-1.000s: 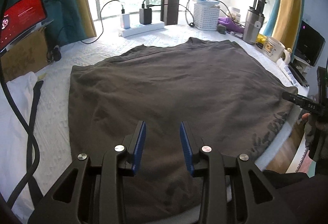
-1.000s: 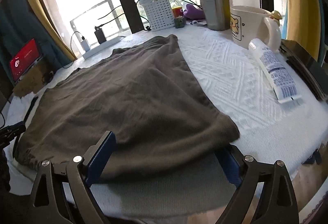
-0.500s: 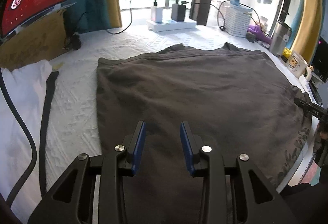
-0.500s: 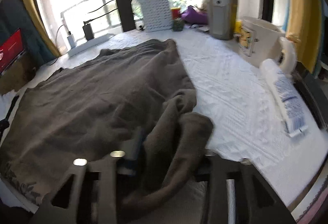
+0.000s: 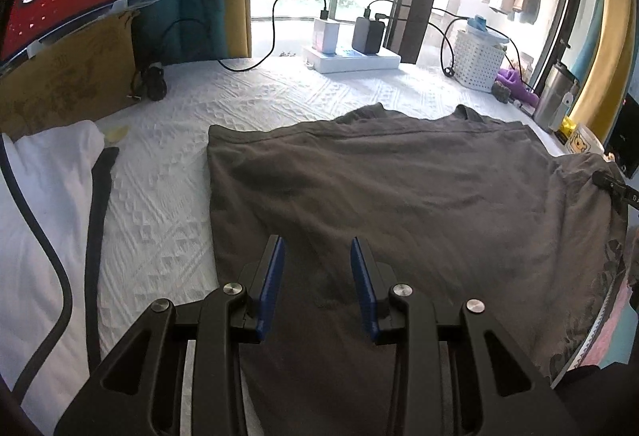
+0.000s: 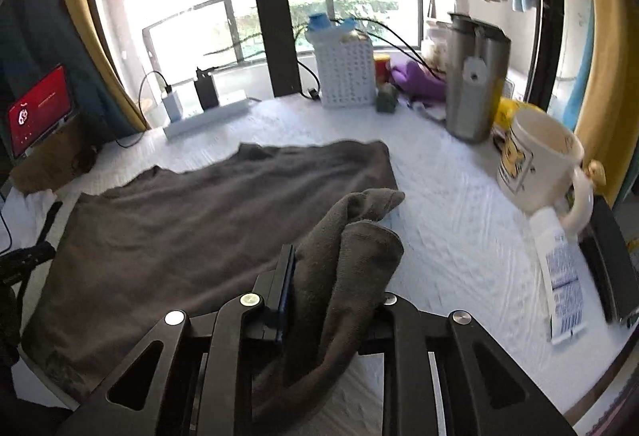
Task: Fold small clothes
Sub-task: 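Grasp the side edge of the grey shirt with the right tool, then lift and fold the held shirt side over the shirt body with the right tool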
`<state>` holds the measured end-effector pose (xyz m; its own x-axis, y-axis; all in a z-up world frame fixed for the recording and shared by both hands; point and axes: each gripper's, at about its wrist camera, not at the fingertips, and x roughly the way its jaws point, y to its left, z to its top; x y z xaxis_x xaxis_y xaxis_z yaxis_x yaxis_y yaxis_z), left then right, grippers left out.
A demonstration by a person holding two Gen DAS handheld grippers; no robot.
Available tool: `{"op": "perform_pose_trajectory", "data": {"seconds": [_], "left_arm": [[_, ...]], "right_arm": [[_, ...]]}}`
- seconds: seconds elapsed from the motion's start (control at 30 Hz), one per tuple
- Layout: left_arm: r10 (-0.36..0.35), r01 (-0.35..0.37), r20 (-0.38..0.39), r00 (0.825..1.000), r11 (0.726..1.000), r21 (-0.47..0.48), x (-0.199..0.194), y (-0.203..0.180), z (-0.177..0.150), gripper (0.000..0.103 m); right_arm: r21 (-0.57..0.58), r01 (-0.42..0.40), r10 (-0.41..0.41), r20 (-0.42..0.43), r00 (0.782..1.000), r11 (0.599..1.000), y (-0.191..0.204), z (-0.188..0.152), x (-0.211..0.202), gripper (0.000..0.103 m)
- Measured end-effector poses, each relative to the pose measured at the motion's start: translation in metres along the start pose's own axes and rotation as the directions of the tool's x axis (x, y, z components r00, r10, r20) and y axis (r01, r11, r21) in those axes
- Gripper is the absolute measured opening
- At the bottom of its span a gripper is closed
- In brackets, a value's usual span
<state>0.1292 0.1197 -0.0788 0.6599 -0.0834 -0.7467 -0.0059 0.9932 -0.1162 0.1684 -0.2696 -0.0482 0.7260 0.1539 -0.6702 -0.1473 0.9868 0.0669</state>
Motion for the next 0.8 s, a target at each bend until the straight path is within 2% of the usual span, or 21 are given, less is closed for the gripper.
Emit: {"op": "perform_pose_trajectory", "data": {"seconds": [0.23, 0.6, 0.7, 0.8], "left_arm": [[-0.008, 0.008, 0.005, 1.000, 0.999, -0.034, 0.003, 0.006, 0.003, 0.034], [0.007, -0.006, 0.017, 1.000, 0.998, -0.065, -0.006, 0.015, -0.003, 0.034], [0.008, -0.006, 0.024, 1.000, 0.997, -0.075, -0.009, 0.019, -0.007, 0.043], [0.006, -0.003, 0.034, 0.999, 0.996, -0.090, -0.015, 0.023, -0.011, 0.045]], "right_arm": [[-0.042, -0.012, 0.013, 0.026, 1.000, 0.999, 0.020, 0.018, -0.007, 0.023], [-0.121, -0.077, 0.084, 0.050, 0.995, 0.990, 0.065, 0.034, -0.014, 0.023], [-0.145, -0.098, 0.106, 0.049, 0.993, 0.985, 0.079, 0.037, -0.014, 0.023], [-0.175, -0.125, 0.135, 0.045, 0.990, 0.977, 0.095, 0.040, -0.013, 0.023]]}}
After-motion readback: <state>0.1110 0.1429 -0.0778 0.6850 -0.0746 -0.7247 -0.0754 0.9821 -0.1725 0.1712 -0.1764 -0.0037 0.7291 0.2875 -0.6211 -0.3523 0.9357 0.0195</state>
